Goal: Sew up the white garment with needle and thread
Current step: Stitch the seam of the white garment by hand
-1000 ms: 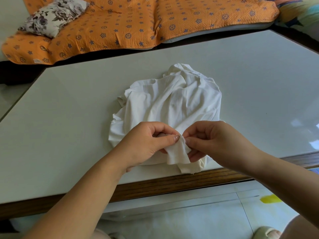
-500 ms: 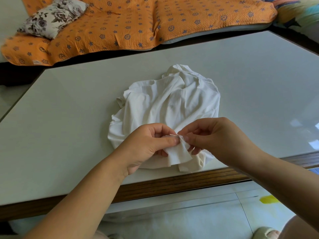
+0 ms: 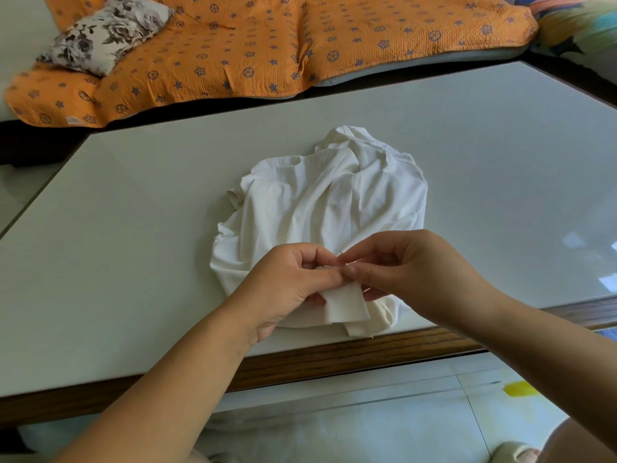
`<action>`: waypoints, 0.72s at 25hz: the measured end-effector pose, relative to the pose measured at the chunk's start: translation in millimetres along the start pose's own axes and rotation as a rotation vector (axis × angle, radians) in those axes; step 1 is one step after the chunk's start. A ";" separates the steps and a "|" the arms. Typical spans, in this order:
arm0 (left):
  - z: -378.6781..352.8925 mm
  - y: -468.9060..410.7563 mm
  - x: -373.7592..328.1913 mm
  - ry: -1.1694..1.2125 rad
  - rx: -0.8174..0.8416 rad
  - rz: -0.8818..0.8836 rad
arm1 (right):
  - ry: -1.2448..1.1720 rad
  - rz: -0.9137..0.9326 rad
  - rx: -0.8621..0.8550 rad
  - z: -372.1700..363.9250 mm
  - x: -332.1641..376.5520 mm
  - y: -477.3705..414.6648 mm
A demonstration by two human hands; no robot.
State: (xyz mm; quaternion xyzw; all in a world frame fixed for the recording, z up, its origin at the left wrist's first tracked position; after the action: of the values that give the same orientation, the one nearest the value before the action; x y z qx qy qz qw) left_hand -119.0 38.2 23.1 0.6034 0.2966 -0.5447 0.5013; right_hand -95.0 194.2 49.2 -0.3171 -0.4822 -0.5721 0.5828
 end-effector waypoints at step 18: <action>0.5 3.4 -0.3 0.084 0.044 0.080 | -0.934 -0.105 -0.323 57.8 -3.8 -40.2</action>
State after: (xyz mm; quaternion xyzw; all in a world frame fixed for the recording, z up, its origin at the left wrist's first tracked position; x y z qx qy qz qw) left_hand -116.3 36.7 24.3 0.6480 0.2808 -0.5048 0.4965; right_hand -145.1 243.1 57.7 -0.6010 -0.6123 -0.4650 0.2185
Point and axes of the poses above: each hand's wrist, its own y-axis away from the middle knuckle, its own z-axis out of the back of the hand, x = y × z, the point moved 5 cm from there along -y, towards the middle knuckle, and after that the axes turned 3 degrees about -z, right-handed, at the moved point
